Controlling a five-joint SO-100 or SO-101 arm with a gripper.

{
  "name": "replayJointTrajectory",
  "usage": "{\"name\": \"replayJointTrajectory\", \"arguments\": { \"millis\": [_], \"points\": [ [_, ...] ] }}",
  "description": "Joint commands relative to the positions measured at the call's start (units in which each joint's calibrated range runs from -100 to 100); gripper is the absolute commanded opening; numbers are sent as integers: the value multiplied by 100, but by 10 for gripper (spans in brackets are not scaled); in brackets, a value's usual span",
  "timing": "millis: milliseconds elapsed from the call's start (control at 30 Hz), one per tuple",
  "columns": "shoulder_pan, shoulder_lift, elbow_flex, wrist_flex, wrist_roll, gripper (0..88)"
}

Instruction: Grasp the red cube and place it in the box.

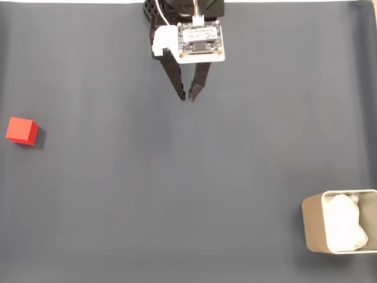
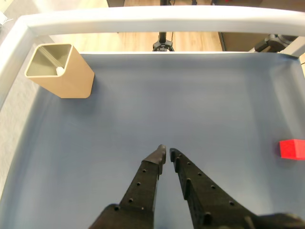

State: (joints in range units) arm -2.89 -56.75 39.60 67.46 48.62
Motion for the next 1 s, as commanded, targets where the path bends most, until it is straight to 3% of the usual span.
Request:
{"name": "replayJointTrajectory", "arguments": {
  "millis": [0,500,967],
  "points": [
    [-2,433,-1031,213,122,0],
    [225,1576,-2674,1090,10,0],
    [1014,2114,-2902,1114,-122,0]
  ]
}}
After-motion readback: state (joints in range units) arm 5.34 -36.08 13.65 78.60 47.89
